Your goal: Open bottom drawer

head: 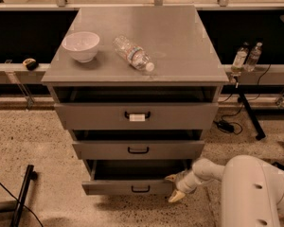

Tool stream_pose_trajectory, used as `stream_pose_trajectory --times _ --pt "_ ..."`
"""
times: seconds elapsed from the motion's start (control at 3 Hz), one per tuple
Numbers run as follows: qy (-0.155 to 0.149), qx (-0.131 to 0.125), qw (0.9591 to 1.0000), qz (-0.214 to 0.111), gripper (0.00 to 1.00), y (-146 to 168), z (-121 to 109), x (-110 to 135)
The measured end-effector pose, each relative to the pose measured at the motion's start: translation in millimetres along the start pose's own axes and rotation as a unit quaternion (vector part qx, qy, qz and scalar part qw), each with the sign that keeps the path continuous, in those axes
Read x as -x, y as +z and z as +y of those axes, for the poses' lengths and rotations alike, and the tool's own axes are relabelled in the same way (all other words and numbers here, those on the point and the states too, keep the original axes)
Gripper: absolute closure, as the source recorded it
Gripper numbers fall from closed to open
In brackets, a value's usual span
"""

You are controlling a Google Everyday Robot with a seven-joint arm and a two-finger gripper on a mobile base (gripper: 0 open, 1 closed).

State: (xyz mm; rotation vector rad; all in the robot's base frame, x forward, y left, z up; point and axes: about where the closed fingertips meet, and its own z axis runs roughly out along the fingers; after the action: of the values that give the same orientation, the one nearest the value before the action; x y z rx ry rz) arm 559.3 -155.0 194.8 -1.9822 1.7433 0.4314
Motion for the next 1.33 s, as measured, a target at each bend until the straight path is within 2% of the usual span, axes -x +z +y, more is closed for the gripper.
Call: stream_pose_trajectory --times 0.33,0.67,1.0,1.33 --pt "-0.008 0.02 0.9998 0.005 0.3 -2 28 2" --pt "-0.003 0.034 0.9994 -0.008 0.31 -8 57 0" --pt "0.007 0.032 0.999 -0.029 0.25 -22 79 1" --pt "0.005 0.017 0.9987 -0.048 0.2 -35 79 7"
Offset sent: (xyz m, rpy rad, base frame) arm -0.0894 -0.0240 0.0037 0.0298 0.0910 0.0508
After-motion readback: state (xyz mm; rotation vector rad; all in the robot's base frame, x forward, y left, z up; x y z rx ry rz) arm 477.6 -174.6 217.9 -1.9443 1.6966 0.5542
